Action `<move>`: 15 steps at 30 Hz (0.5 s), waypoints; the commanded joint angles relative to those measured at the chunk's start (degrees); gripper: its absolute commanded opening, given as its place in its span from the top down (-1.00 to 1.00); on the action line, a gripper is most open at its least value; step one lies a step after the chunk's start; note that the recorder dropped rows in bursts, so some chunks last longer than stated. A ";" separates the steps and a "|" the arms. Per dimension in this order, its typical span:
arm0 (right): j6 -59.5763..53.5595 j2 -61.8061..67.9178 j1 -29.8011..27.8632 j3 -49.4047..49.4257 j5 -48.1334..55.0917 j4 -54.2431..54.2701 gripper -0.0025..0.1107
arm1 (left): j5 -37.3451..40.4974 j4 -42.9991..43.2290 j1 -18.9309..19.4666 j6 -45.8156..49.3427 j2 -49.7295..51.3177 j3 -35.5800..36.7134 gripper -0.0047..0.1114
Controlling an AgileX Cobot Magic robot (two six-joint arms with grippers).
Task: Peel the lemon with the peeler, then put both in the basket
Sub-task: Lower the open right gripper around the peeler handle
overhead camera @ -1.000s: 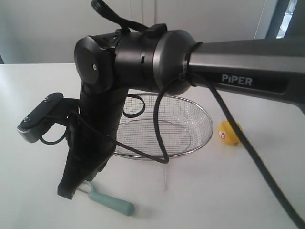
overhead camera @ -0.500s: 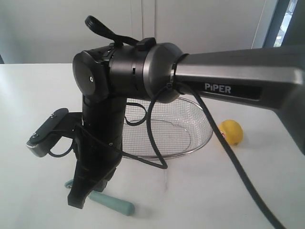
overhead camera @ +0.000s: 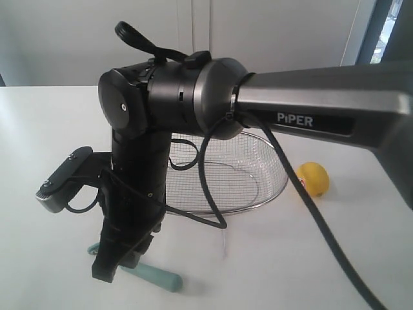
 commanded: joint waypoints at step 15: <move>9.74 -0.12 0.23 -0.23 -4.18 -0.39 0.04 | -0.17 -0.32 -0.47 0.04 -0.25 0.12 0.92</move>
